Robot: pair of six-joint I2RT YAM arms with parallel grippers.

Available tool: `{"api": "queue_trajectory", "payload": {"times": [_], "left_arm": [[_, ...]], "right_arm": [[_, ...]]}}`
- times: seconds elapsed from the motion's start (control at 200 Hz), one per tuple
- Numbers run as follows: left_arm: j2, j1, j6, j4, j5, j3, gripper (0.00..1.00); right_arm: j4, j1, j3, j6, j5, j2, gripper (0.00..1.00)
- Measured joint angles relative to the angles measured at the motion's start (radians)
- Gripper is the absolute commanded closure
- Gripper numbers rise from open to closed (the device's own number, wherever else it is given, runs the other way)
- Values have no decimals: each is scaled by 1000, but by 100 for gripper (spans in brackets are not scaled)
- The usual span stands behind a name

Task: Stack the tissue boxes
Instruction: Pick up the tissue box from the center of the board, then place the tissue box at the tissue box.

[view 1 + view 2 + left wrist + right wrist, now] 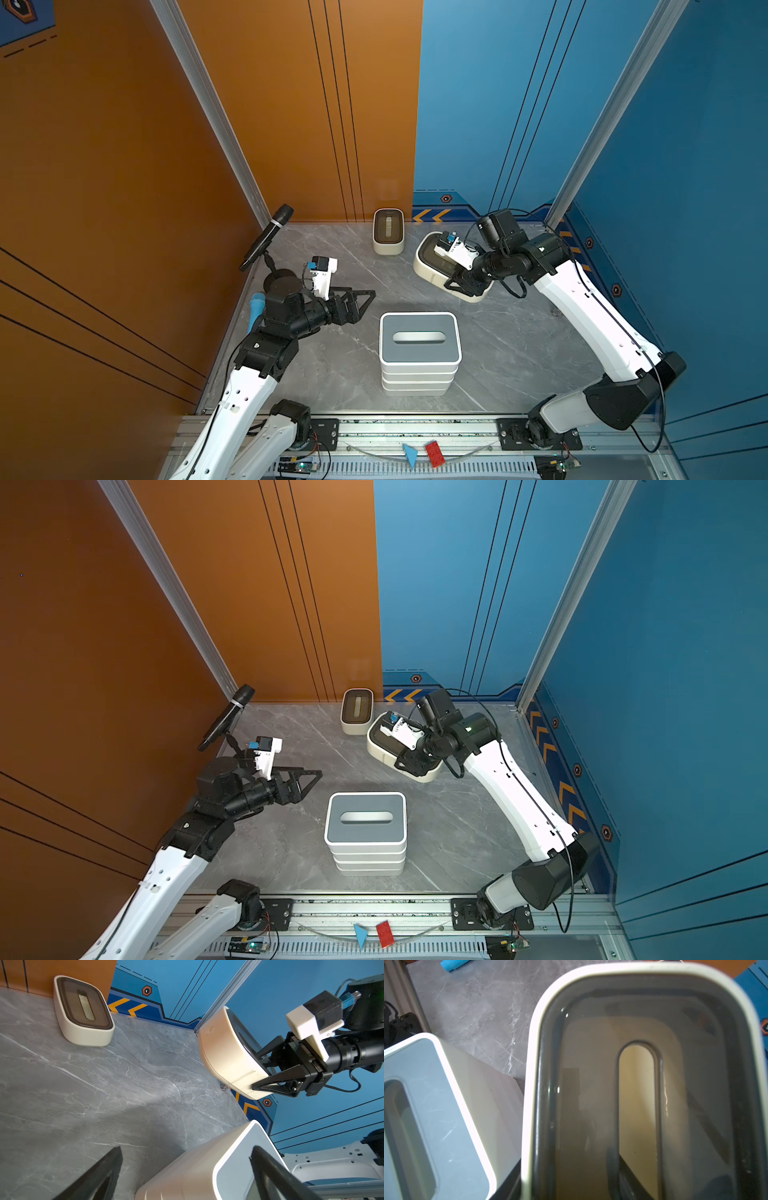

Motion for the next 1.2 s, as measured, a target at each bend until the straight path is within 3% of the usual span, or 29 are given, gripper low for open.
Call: {"api": "queue_trajectory", "payload": {"times": [0.461,0.931,1.201], "left_arm": [[-157,-3,-15,-81,63,-30,2],[-164,-4,-8,-121,219,-23,2],[-191,-4,-58,-161,275,6,2]], "right_arm": [[-134,143,156,-106,-46,3,64],[-193,229,159,-176,-142,-28,64],[-219,293,159,-176,-136,-46,64]]}}
